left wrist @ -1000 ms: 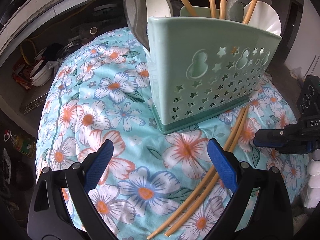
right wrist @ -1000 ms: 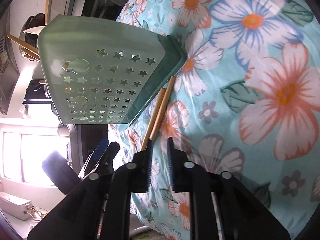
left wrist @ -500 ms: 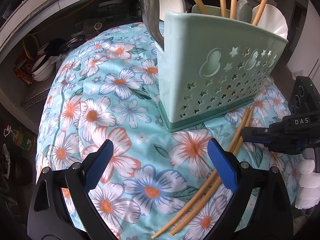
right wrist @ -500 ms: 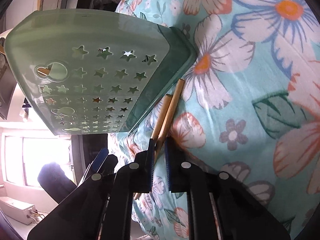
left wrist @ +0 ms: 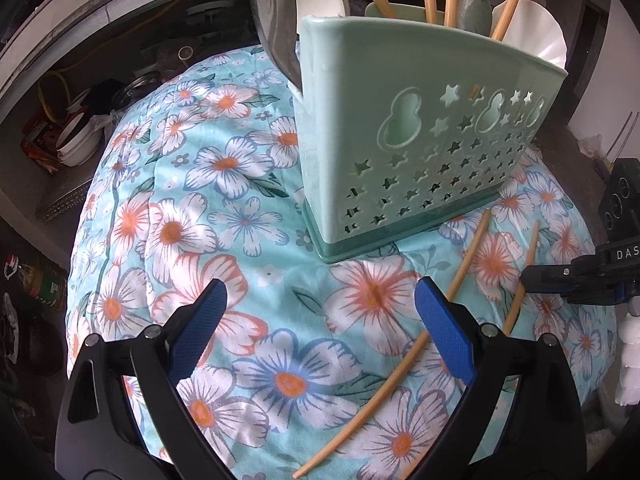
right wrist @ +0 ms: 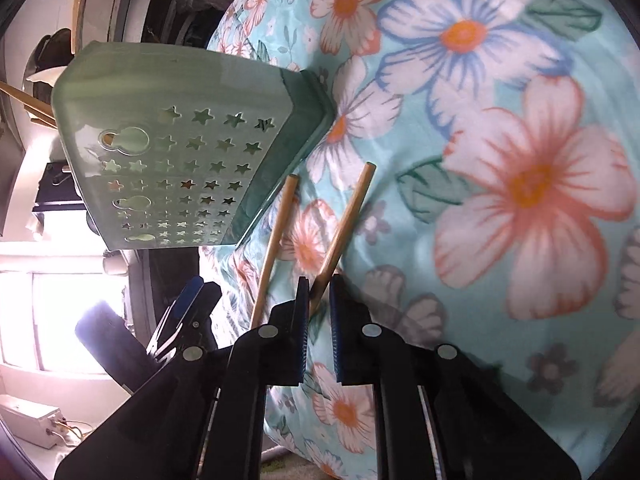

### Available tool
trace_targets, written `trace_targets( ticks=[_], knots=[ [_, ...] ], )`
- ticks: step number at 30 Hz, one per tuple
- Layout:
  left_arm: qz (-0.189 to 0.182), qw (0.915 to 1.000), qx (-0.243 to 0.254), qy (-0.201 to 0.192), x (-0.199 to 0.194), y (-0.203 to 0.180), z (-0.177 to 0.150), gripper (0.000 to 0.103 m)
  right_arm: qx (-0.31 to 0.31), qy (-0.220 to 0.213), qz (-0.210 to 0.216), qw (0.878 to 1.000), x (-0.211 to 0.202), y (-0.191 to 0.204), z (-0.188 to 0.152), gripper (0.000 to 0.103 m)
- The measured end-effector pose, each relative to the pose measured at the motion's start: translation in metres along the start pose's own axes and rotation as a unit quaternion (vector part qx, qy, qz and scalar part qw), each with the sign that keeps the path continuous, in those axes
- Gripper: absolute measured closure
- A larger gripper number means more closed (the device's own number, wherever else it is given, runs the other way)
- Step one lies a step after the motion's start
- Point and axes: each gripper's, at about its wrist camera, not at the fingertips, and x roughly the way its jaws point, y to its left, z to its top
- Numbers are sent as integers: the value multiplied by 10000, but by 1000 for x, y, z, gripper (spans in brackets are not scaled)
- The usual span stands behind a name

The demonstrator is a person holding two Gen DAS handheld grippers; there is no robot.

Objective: Organize utensils
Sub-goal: 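Move both open grippers down to the remaining chopsticks beside the holder, then close the right gripper on a chopstick while the left gripper closes on another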

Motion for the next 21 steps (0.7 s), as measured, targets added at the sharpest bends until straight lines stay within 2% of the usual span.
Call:
trace_targets(
  ticks=[5,10,16,17,19,21],
  knots=[
    [-97,9999,112,-35,0,-7,3,12,-128,-287,-455,9985,-8,4,4,91],
    [-288,9983,367,-343,-14,-19,1,12,-771,-537,-1122,9892,-1,24,2,90],
    [-578,9920,980,-547,-14,-48,-5,12,-1204,-575,-1371,9815,-4,29,-5,89],
    [-647,9901,1101,-574,-14,-54,-7,14,-1262,-571,-1425,9801,-5,30,-7,90],
    [-775,9856,1381,-590,-13,-65,-8,28,-1367,-584,-1512,9773,-8,32,-12,92],
    [-773,9820,1629,-564,-9,-76,-10,36,-1414,-614,-1566,9756,-13,31,-17,92]
  ],
)
